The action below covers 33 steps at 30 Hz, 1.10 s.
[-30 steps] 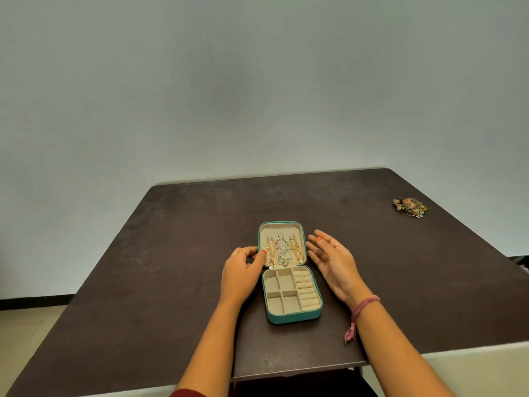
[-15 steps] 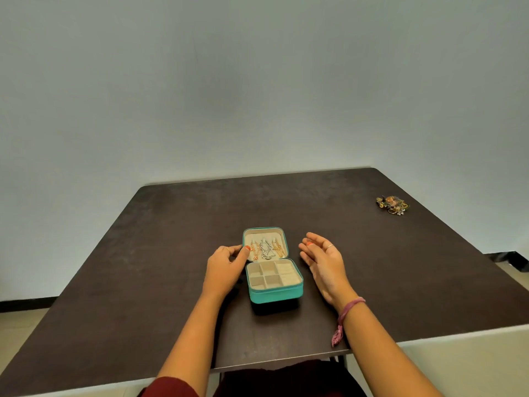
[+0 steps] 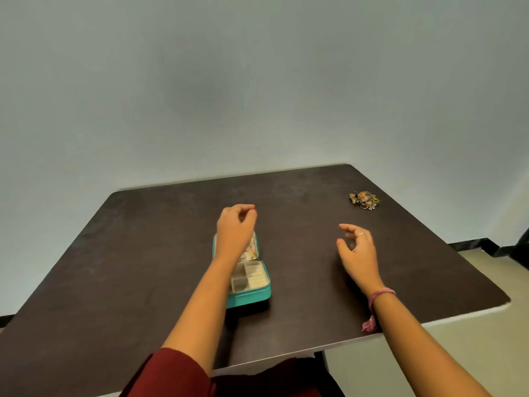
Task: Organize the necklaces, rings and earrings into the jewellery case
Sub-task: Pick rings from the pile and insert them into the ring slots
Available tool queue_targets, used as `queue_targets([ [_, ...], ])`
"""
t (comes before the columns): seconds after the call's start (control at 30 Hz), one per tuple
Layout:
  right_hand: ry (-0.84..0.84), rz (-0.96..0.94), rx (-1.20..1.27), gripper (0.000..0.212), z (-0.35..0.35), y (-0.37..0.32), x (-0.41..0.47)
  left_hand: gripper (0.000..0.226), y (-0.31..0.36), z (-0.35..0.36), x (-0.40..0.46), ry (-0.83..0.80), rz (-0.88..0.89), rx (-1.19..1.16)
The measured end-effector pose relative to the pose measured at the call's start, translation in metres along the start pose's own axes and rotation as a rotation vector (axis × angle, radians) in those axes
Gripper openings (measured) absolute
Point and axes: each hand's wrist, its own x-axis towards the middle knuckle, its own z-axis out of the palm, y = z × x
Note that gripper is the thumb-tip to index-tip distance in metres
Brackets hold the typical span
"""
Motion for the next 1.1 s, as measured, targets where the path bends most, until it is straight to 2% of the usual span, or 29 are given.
queue_targets([
  [0.07,0.039,0.048,-0.079,0.035,-0.019,0.008,0.012,0.021,0.019,0.025,-0.004,-0.058,0.056,0.002],
  [0.17,0.002,0.126,-0.220,0.051,-0.046,0.025,0.025,0.021,0.033,0.063,-0.012,-0.146,0.086,-0.002],
  [0.37,-0.135,0.143,-0.431,0.080,-0.072,0.050,0.055,0.034,0.018,0.126,-0.041,-0.320,-0.014,0.038],
  [0.6,-0.181,0.093,-0.574,0.095,-0.074,0.070,0.105,0.044,0.007,0.144,-0.056,-0.295,0.056,0.127],
  [0.77,-0.202,0.060,-0.575,0.098,-0.067,0.078,0.145,0.046,0.007,0.146,-0.053,-0.265,0.007,0.108],
  [1.1,-0.292,-0.023,-0.462,0.077,-0.050,0.091,0.207,0.040,-0.001,0.154,-0.047,-0.253,-0.010,0.074],
])
